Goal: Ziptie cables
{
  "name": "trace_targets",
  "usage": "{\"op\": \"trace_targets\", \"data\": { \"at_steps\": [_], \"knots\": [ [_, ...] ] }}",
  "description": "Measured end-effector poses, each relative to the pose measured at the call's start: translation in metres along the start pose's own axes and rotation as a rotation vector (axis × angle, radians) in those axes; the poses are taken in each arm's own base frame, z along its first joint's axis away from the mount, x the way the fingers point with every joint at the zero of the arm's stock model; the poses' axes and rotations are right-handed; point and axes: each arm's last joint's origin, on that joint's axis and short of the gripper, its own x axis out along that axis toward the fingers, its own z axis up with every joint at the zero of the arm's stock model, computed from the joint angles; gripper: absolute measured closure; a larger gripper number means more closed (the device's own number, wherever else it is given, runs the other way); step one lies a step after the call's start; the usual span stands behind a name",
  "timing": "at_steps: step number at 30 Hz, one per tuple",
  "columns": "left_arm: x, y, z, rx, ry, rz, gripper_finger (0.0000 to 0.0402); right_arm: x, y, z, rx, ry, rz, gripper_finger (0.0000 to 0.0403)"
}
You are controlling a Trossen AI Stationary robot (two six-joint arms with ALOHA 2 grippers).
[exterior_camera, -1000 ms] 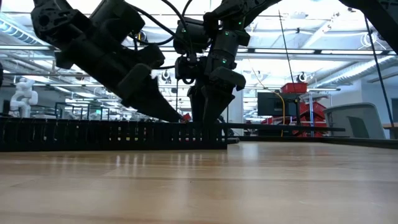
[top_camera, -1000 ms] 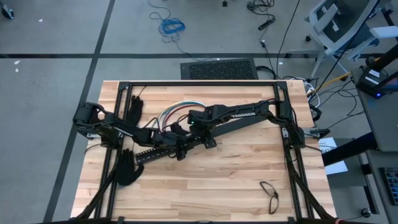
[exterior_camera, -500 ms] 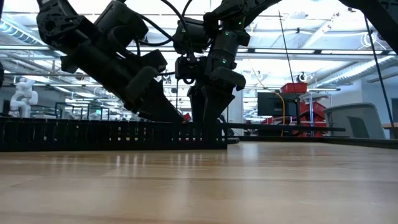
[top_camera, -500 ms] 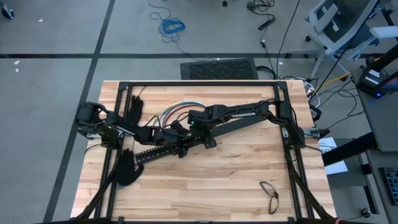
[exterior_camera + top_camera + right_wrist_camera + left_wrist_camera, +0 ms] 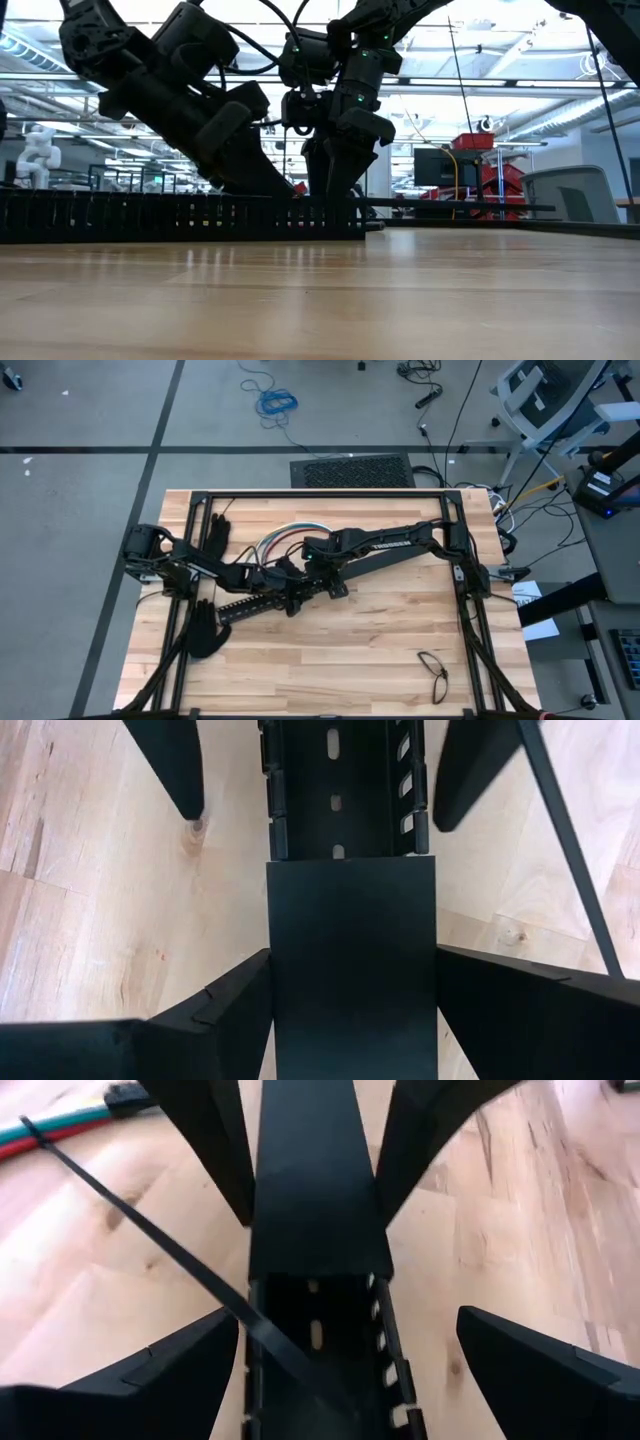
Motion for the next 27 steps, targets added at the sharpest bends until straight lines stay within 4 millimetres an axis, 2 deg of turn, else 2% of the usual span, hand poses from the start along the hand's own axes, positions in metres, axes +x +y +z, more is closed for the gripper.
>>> {"op": "trace_targets", "data": {
  "at_steps": [27],
  "knots": [
    [-0.0001, 0.0004, 0.0033, -0.013, -0.042, 0.032, 0.0032, 0.0, -0.0001, 0.0002, 0.002, -0.002, -0.001, 0.0158]
  ]
}}
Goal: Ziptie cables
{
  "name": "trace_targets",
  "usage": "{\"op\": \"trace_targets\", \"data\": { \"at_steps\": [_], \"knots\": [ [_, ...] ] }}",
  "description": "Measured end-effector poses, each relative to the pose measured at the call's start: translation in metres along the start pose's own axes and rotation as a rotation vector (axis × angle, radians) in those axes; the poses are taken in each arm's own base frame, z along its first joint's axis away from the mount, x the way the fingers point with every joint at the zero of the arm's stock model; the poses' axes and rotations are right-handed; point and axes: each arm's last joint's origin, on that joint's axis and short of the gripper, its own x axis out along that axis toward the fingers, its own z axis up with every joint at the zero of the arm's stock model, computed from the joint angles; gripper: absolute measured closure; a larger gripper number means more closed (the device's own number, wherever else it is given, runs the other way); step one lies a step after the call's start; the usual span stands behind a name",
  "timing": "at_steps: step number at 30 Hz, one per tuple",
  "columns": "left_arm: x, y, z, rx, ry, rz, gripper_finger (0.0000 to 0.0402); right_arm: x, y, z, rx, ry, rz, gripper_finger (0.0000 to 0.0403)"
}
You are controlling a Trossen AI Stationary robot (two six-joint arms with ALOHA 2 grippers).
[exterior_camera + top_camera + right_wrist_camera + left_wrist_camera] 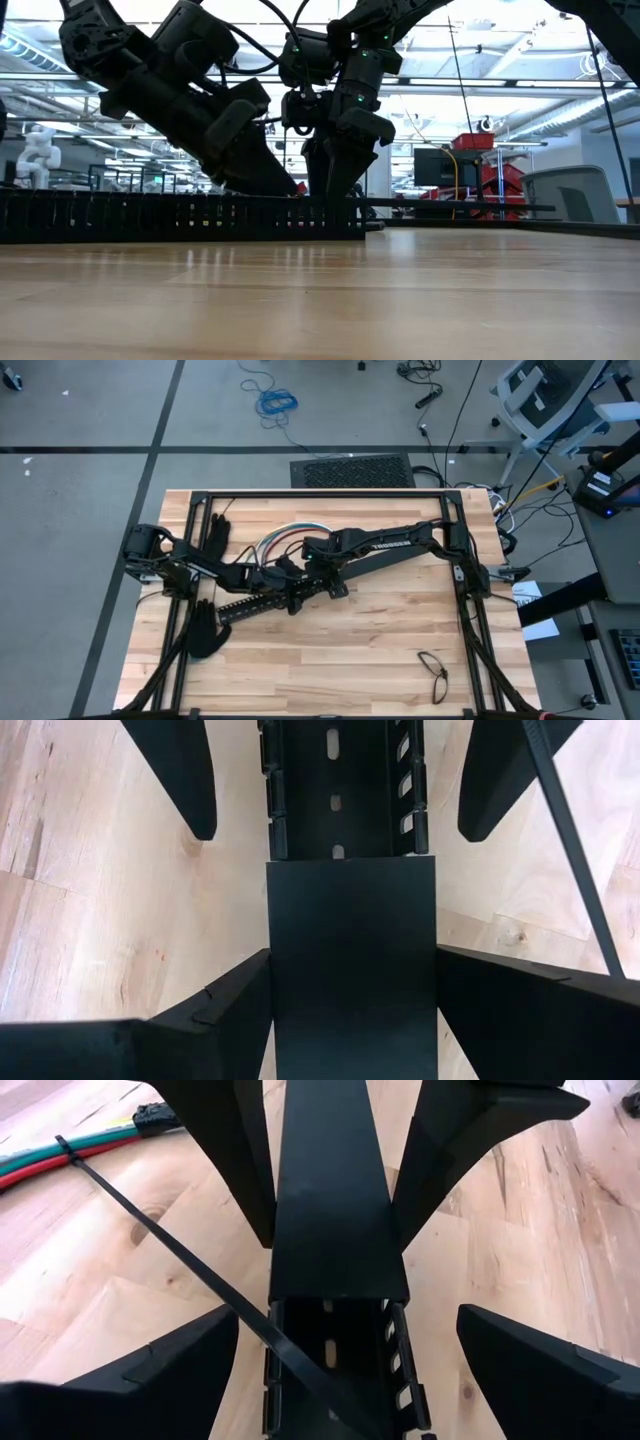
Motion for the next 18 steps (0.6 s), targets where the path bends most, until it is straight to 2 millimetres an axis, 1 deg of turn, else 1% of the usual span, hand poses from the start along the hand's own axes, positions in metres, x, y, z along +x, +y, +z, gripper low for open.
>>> {"op": "trace_targets", "data": {
  "at_steps": [9, 18],
  "knots": [
    [0.005, 0.0003, -0.0052, 0.002, 0.016, 0.003, 0.0069, 0.0, 0.0, 0.0, 0.0, 0.0, 0.0, 0.0158],
    [0.0051, 0.0003, -0.0052, 0.005, 0.015, 0.003, 0.0073, 0.0, 0.0, 0.0001, 0.0, -0.001, 0.0, 0.0158]
  ]
}}
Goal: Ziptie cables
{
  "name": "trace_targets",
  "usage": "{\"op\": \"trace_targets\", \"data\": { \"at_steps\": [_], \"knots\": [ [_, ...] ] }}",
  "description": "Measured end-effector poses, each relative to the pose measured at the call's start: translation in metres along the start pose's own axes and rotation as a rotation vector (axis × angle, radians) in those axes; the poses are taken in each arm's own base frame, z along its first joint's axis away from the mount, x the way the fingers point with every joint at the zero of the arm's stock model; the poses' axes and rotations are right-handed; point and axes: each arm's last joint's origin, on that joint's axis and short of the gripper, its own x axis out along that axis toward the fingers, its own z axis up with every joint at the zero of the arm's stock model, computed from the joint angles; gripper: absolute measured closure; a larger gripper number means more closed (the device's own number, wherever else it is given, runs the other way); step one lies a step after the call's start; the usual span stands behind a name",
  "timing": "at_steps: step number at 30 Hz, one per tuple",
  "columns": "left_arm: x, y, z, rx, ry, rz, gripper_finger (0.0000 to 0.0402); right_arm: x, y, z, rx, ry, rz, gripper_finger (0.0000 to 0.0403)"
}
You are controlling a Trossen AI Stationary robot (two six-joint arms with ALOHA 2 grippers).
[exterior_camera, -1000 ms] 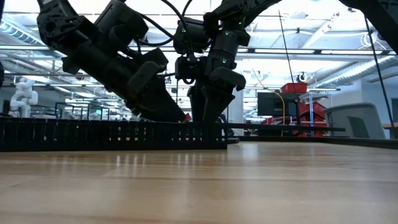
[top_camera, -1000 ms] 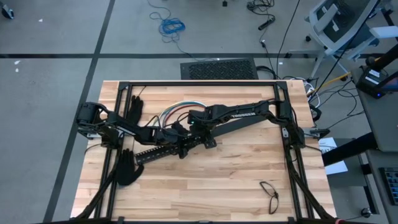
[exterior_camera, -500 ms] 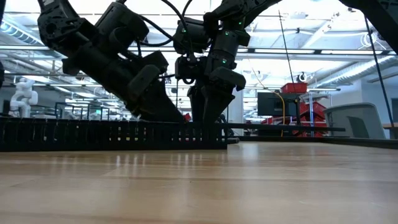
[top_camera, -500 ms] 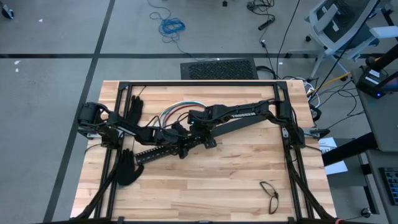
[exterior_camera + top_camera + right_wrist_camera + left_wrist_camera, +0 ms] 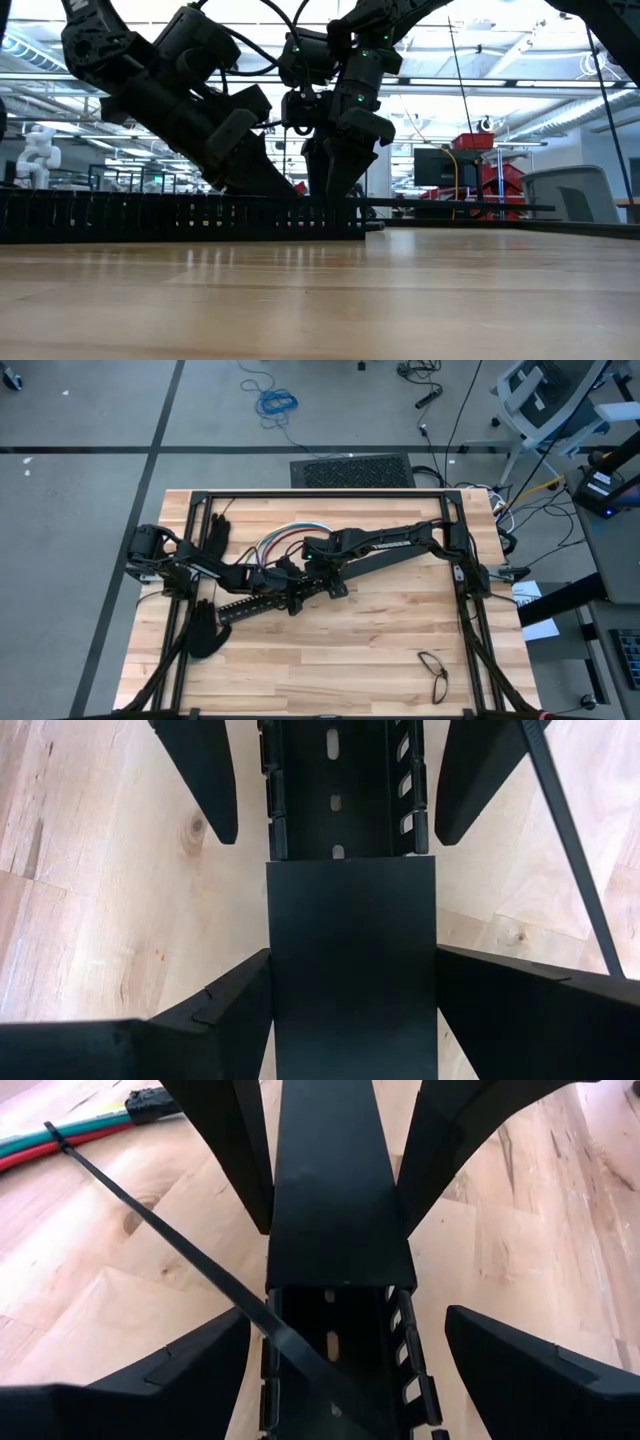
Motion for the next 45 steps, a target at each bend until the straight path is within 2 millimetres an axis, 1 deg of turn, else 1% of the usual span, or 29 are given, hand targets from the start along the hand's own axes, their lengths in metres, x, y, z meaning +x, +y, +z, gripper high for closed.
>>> {"op": "trace_targets", "data": {
  "at_steps": [41, 45],
  "knots": [
    [0.0, 0.0003, 0.0001, 0.005, -0.006, 0.018, 0.0073, 0.0, -0.0001, 0.0003, -0.001, -0.003, -0.001, 0.0158],
    [0.0, 0.0, 0.0, 0.006, -0.002, 0.007, 0.0087, 0.0, -0.0001, 0.0003, -0.002, -0.003, -0.001, 0.0158]
  ]
}}
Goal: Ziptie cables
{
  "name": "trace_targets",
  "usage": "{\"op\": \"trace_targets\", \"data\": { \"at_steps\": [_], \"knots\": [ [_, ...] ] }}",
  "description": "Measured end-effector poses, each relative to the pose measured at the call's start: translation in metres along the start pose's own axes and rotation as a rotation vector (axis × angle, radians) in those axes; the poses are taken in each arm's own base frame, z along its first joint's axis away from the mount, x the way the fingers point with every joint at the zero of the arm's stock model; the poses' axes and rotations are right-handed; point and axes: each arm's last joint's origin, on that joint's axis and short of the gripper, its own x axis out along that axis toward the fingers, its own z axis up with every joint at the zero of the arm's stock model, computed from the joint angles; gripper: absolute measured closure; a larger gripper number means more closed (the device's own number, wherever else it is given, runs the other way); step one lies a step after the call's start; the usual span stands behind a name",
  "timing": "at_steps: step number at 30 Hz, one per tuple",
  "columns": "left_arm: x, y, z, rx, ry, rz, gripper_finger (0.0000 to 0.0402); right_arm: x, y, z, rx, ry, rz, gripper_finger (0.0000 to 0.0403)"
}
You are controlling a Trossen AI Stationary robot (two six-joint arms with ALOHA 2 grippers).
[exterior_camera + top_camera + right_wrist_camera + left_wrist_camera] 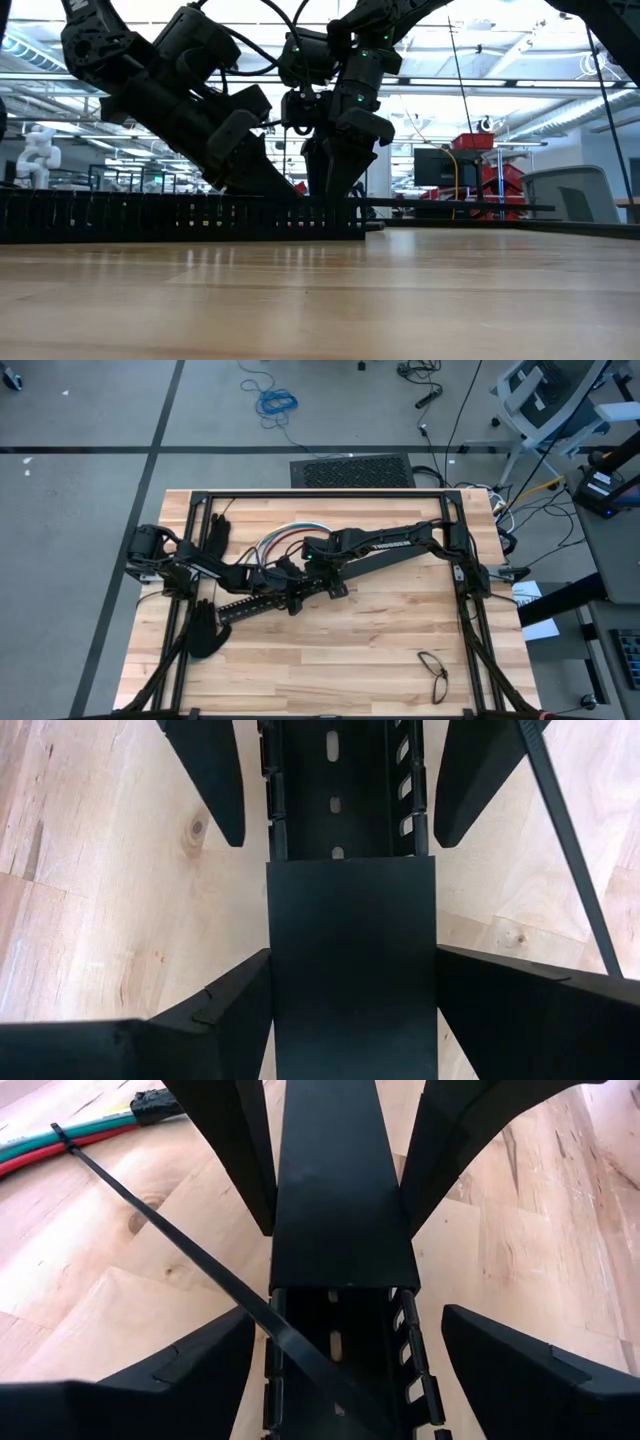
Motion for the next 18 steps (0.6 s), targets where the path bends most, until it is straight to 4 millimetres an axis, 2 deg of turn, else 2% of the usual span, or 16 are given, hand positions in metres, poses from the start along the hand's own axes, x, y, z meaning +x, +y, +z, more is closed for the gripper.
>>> {"op": "trace_targets", "data": {
  "at_steps": [5, 18],
  "knots": [
    [0.0025, -0.0001, -0.0028, -0.007, 0.01, -0.004, 0.0108, 0.0, 0.0, 0.0, 0.0, 0.0, 0.0, 0.0158],
    [0.0063, 0.0002, -0.0081, -0.001, 0.032, 0.0, 0.0111, 0.0, -0.0001, -0.0001, 0.0, 0.0, 0.0, 0.0158]
  ]
}}
